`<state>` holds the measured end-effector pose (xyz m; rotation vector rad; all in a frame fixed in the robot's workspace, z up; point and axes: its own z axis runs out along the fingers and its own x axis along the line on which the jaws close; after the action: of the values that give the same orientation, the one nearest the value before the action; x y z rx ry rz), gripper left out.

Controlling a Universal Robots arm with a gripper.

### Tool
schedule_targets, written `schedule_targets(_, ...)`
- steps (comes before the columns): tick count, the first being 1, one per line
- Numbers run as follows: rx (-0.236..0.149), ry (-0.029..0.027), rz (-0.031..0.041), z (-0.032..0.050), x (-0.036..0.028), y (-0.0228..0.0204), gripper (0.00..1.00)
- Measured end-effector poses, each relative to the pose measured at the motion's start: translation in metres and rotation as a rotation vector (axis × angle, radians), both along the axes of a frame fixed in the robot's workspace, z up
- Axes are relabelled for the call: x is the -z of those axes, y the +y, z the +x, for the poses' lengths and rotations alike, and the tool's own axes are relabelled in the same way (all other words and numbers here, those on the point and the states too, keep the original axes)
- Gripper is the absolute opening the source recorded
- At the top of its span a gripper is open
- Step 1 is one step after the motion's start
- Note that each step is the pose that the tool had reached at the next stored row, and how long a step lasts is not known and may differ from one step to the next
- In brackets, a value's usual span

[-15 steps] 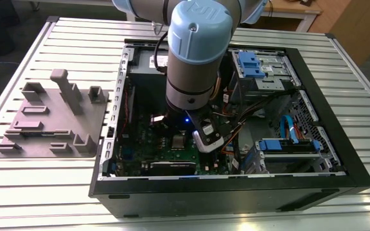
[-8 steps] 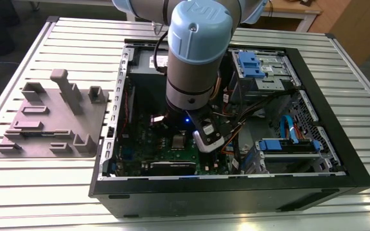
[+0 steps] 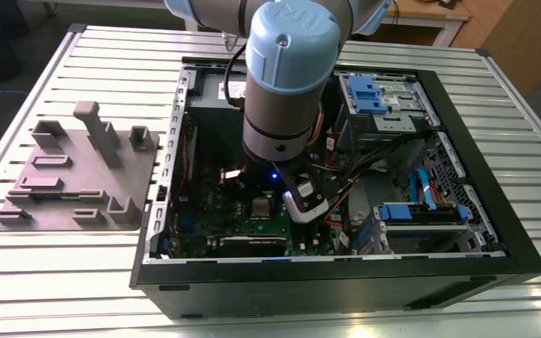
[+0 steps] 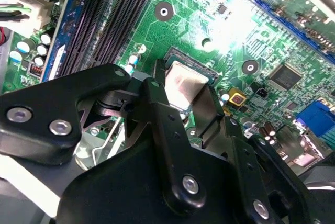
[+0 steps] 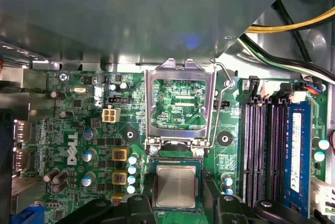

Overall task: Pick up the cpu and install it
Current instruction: 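Place the cpu into insertion slot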

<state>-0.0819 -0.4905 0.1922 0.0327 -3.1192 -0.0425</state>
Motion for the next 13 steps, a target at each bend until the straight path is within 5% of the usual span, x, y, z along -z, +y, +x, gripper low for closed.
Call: schedule_targets(13, 0.0, 0.0001, -0.0002, -0.0001, 0.0008, -0.0001, 0.48)
